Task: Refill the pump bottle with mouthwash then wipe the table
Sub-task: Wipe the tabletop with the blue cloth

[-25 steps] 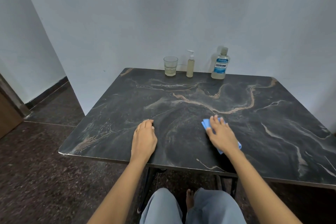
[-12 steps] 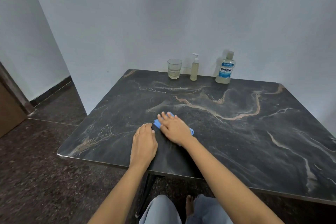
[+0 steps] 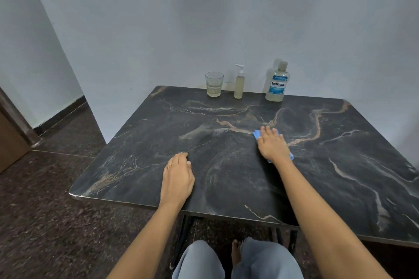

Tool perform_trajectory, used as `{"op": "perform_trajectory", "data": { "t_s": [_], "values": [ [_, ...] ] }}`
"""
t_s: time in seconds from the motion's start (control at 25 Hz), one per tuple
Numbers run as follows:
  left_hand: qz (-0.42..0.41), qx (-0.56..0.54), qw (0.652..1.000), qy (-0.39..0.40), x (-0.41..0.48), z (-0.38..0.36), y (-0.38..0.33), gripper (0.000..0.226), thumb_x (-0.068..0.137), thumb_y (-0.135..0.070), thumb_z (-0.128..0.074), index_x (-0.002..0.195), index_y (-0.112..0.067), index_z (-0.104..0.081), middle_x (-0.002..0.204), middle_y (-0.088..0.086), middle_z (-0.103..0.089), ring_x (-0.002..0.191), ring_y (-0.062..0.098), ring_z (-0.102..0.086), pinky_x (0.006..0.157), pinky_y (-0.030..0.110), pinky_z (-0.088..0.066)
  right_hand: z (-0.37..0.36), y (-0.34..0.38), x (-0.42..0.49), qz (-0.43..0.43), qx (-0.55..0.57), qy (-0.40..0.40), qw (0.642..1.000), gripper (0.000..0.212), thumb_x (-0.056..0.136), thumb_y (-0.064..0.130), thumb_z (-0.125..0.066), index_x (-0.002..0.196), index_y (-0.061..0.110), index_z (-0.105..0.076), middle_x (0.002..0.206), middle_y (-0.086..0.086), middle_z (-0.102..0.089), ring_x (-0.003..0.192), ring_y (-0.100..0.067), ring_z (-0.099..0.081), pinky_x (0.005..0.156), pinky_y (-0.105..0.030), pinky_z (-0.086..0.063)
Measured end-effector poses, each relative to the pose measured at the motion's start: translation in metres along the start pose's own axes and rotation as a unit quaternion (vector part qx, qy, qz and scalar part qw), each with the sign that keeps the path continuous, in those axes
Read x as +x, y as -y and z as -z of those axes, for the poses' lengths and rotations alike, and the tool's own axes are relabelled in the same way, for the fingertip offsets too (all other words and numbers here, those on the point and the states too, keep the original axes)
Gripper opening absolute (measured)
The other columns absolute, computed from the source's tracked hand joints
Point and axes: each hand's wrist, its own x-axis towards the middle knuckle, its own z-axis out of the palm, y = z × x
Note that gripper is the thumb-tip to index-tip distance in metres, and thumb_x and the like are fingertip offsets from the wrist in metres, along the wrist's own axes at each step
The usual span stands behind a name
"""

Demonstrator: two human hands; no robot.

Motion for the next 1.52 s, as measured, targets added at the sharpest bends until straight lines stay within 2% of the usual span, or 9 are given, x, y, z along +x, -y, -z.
{"op": "perform_trajectory", "data": {
  "t_s": [0.2, 0.4, 0.48, 0.6, 0.84, 1.08, 1.32, 1.4, 1.52],
  "values": [
    [0.000, 0.004, 1.000, -0.004, 0.000, -0.002, -0.002, 0.036, 0.101, -0.018, -0.033, 0.133, -0.007, -0.047, 0.136, 0.008, -0.052, 0.128, 0.023, -0.044, 0.107, 0.036, -0.031, -0.007, -0.013, -0.094, -0.026, -0.003, 0.020, 0.999, 0.055, 0.102, 0.031, -0.014, 0.154, 0.015, -0.004, 0.162, -0.005, -0.002, 0.149, -0.023, -0.001, 0.120, -0.036, -0.002],
    [0.029, -0.002, 0.999, -0.043, -0.001, -0.005, -0.001, 0.035, 0.101, -0.016, -0.032, 0.131, -0.009, -0.049, 0.132, 0.006, -0.056, 0.128, 0.021, -0.046, 0.116, 0.038, -0.017, -0.017, 0.066, -0.175, 0.157, 0.002, 0.027, 0.987, 0.088, 0.074, 0.049, 0.018, 0.154, 0.019, -0.004, 0.161, 0.000, 0.000, 0.149, -0.021, 0.003, 0.114, -0.027, 0.009],
    [0.051, -0.017, 0.997, -0.056, 0.000, -0.003, 0.001, 0.035, 0.101, -0.016, -0.032, 0.130, -0.009, -0.049, 0.132, 0.005, -0.056, 0.128, 0.020, -0.046, 0.118, 0.038, -0.013, -0.023, 0.094, -0.170, 0.212, 0.010, 0.030, 0.977, 0.081, 0.080, 0.050, 0.013, 0.154, 0.021, -0.004, 0.162, 0.002, 0.001, 0.149, -0.019, 0.005, 0.112, -0.025, 0.011],
    [0.057, -0.020, 0.997, -0.052, 0.005, -0.004, 0.002, 0.035, 0.100, -0.014, -0.034, 0.131, -0.007, -0.049, 0.134, 0.007, -0.055, 0.128, 0.022, -0.046, 0.117, 0.037, -0.018, -0.031, 0.129, -0.133, 0.244, 0.021, 0.040, 0.969, 0.055, 0.102, 0.037, -0.013, 0.154, 0.021, -0.007, 0.162, 0.002, -0.003, 0.149, -0.018, 0.003, 0.118, -0.030, 0.003],
    [0.070, 0.039, 0.997, -0.020, 0.026, 0.009, 0.030, 0.040, 0.099, -0.020, -0.040, 0.134, -0.001, -0.046, 0.142, 0.017, -0.047, 0.135, 0.031, -0.039, 0.115, 0.041, -0.023, -0.034, 0.149, -0.027, 0.201, 0.028, 0.055, 0.978, 0.052, 0.103, 0.029, -0.019, 0.153, 0.019, -0.013, 0.161, -0.003, -0.010, 0.149, -0.022, -0.006, 0.119, -0.038, -0.005],
    [0.096, 0.058, 0.993, -0.030, 0.037, 0.022, 0.060, 0.041, 0.098, -0.028, -0.041, 0.130, -0.004, -0.050, 0.136, 0.014, -0.053, 0.129, 0.031, -0.044, 0.111, 0.044, -0.031, -0.012, 0.078, 0.037, 0.089, 0.009, 0.029, 0.996, 0.053, 0.103, 0.027, -0.017, 0.153, 0.012, -0.009, 0.161, -0.008, -0.007, 0.148, -0.027, -0.007, 0.118, -0.041, -0.010],
    [0.072, 0.059, 0.995, -0.025, 0.037, 0.017, 0.060, 0.044, 0.100, -0.027, -0.037, 0.137, -0.004, -0.045, 0.148, 0.014, -0.041, 0.142, 0.027, -0.029, 0.119, 0.040, -0.018, -0.012, 0.024, -0.030, 0.003, 0.012, 0.012, 1.000, 0.053, 0.103, 0.028, -0.014, 0.154, 0.014, -0.007, 0.162, -0.006, -0.005, 0.149, -0.024, -0.005, 0.121, -0.036, -0.007],
    [0.064, 0.052, 0.996, -0.027, 0.036, 0.017, 0.058, 0.043, 0.101, -0.026, -0.037, 0.138, -0.004, -0.044, 0.149, 0.015, -0.040, 0.143, 0.027, -0.028, 0.119, 0.039, -0.017, -0.018, 0.036, -0.074, 0.021, 0.012, 0.022, 0.999, 0.058, 0.099, 0.035, -0.004, 0.154, 0.016, -0.006, 0.161, -0.004, -0.003, 0.149, -0.022, -0.003, 0.120, -0.033, -0.002],
    [0.064, 0.043, 0.997, -0.028, 0.036, 0.016, 0.059, 0.043, 0.101, -0.025, -0.035, 0.138, -0.004, -0.044, 0.149, 0.014, -0.040, 0.143, 0.026, -0.028, 0.119, 0.038, -0.016, -0.029, 0.078, -0.144, 0.140, 0.005, -0.029, 0.990, 0.077, 0.088, 0.044, 0.011, 0.152, 0.016, -0.020, 0.158, -0.001, -0.013, 0.147, -0.025, -0.016, 0.118, -0.029, -0.002]
  ]
}}
